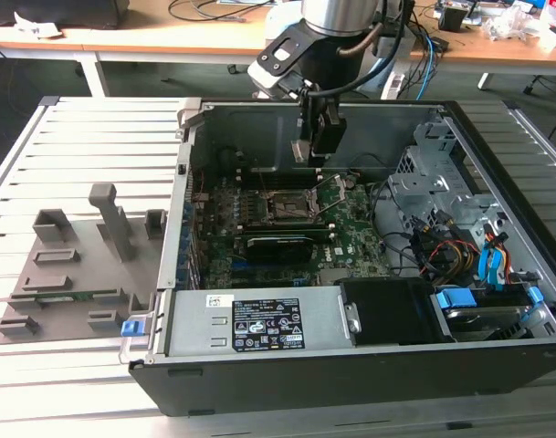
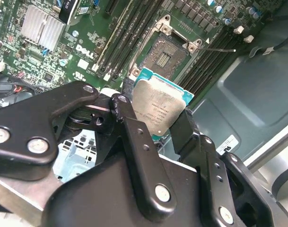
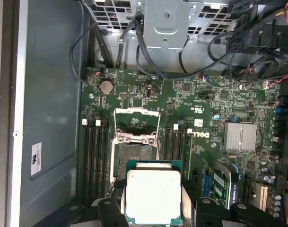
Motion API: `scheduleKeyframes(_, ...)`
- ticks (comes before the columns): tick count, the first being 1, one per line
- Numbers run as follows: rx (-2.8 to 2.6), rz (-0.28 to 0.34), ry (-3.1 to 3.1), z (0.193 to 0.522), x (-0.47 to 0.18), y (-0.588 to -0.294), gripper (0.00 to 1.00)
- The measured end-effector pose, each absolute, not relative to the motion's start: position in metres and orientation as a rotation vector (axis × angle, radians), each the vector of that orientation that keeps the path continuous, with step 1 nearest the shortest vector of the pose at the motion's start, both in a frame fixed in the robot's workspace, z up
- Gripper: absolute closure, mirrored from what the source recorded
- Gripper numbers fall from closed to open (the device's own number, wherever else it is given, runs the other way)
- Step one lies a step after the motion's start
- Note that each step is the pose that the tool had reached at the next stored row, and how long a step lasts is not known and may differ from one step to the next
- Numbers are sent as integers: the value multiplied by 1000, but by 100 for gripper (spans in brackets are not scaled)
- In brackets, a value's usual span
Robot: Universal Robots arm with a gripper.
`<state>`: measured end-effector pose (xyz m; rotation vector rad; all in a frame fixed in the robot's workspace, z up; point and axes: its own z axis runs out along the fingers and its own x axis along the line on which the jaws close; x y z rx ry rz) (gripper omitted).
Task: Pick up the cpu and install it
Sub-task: 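Place the cpu into insertion slot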
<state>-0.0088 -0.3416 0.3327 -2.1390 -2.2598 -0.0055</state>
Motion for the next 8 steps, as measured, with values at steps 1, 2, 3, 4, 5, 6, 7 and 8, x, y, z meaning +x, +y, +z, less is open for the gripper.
scheduleKeyframes(1, -2139, -5, -2260, 333, -9, -342, 45)
scheduleKeyframes(2, -2139, -5, -2260, 332, -9, -342, 45)
scheduleKeyframes(3, -2139, -6, -2260, 332, -9, -342, 45)
scheduleKeyframes(4, -2139, -6, -2260, 329, -9, -342, 45)
scheduleKeyframes(5, -2139, -6, -2260, 328, -9, -342, 45)
scheduleKeyframes(6, -2139, -6, -2260, 326, -9, -342, 45)
scheduleKeyframes(7, -2139, -6, -2260, 324, -9, -342, 45)
scheduleKeyframes(8, -2139, -6, -2260, 323, -9, -342, 45)
